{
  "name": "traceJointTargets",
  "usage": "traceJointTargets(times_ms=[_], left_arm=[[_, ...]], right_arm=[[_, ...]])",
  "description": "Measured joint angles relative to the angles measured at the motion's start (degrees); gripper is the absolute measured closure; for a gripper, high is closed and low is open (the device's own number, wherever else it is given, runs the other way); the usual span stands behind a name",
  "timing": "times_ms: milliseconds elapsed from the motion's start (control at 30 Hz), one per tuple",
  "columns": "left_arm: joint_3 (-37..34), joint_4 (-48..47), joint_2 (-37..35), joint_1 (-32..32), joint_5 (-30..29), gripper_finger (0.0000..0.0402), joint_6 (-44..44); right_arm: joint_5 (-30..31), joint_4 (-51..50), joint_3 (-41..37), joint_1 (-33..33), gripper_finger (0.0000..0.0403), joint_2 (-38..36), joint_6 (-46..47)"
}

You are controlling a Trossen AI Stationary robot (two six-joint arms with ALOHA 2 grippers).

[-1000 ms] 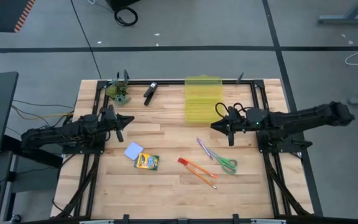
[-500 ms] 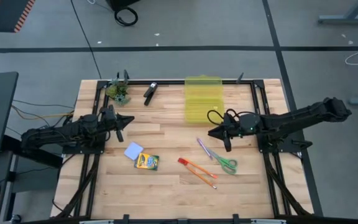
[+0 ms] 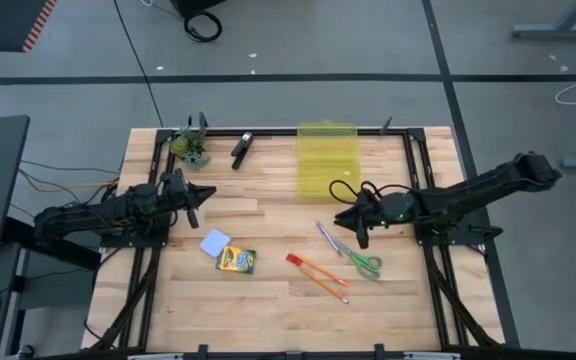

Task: Pack school essentials
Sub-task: Put the top yellow pencil into the yellow supply box

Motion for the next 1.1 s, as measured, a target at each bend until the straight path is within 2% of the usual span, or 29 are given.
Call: traceJointTargets(times_ms=[233, 467, 700, 1100], left_arm=[[0.02, 0.02, 0.0, 0.0, -0.02, 0.0376, -0.02], [0.02, 0.02, 0.0, -0.01, -0.01, 0.0373, -0.02], [0.02, 0.02, 0.0, 0.0, -0.02, 0.0367, -0.01], [0.02, 0.04, 0.0, 0.0, -0.02, 0.0375, -0.02]], right_arm=[[0.05, 0.0, 0.0, 0.54, 0.0256, 1.55, 2.92], [2.12, -0.32, 0.67, 2.92, 0.0251, 3.75, 3.94], [4.98, -8.32, 9.15, 6.0, 0.0251, 9.35, 3.03], [5.01, -13.32, 21.34, 8.47, 0.0251, 18.17, 0.77]])
